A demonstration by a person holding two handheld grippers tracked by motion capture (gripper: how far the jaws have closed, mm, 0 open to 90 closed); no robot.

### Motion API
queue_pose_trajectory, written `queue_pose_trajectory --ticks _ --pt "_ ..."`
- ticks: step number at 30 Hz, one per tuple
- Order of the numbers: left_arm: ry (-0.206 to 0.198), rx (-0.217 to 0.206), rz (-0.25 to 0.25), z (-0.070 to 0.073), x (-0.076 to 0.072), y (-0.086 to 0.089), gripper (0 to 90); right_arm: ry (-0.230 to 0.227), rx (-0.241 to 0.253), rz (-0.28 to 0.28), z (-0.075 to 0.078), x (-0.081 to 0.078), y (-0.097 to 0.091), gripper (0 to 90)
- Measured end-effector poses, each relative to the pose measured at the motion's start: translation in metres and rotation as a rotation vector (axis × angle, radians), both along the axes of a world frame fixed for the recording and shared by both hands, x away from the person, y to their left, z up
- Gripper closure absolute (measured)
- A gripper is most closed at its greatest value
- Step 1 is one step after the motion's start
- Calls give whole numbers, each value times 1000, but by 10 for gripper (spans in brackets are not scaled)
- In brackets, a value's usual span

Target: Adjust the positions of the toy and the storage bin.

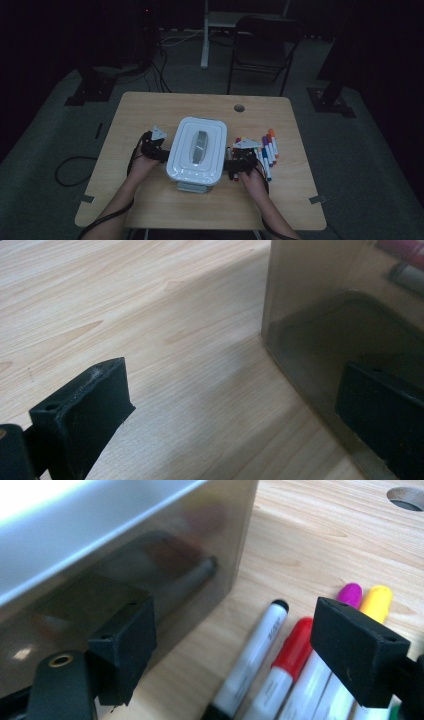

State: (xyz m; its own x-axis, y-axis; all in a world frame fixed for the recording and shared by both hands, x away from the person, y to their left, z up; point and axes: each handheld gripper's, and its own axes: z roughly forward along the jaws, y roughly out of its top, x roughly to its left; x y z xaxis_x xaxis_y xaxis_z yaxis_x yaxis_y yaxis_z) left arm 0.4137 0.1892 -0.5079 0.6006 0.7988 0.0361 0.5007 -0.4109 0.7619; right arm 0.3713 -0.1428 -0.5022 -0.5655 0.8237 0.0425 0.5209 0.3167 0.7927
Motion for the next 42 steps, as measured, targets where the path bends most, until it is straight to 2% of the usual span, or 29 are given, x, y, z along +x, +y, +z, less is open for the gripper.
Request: queue_pose_trajectory --ticks 4,5,6,11,17,18,20,23,27,33,34,35,39,42 --pt "-2 2 -5 0 -2 -1 18 -5 1 15 2 -9 -1 182" --pt "8 -9 -16 0 -2 2 34 -7 15 33 3 -16 -2 182" --pt "9 -12 -19 -1 -2 3 35 4 22 41 3 -17 -2 182" --pt "16 -27 -26 -2 1 8 34 4 30 67 2 -24 0 180" --pt "23 -63 -17 -6 6 16 30 12 51 102 0 -27 4 164" --pt "24 -78 -9 -7 8 19 30 19 47 125 -2 -26 7 163" --pt "22 -89 1 -8 9 24 30 11 47 147 -3 -27 10 147" --pt "30 -100 10 -9 10 29 30 26 53 174 -4 -26 14 128" --pt "39 -102 13 -9 8 32 24 33 77 170 -5 -25 13 125" --pt "59 -120 24 -9 4 40 24 17 54 164 -5 -28 6 125" --pt "59 -120 24 -9 4 40 24 12 56 166 -5 -29 3 125" --pt "89 -94 37 -6 1 42 24 -3 48 170 -5 -31 -3 125" --pt "107 -109 29 -4 -3 46 24 -13 54 166 -5 -34 -13 125" --pt "111 -109 25 -1 -10 51 24 -28 51 123 -4 -38 -33 125"
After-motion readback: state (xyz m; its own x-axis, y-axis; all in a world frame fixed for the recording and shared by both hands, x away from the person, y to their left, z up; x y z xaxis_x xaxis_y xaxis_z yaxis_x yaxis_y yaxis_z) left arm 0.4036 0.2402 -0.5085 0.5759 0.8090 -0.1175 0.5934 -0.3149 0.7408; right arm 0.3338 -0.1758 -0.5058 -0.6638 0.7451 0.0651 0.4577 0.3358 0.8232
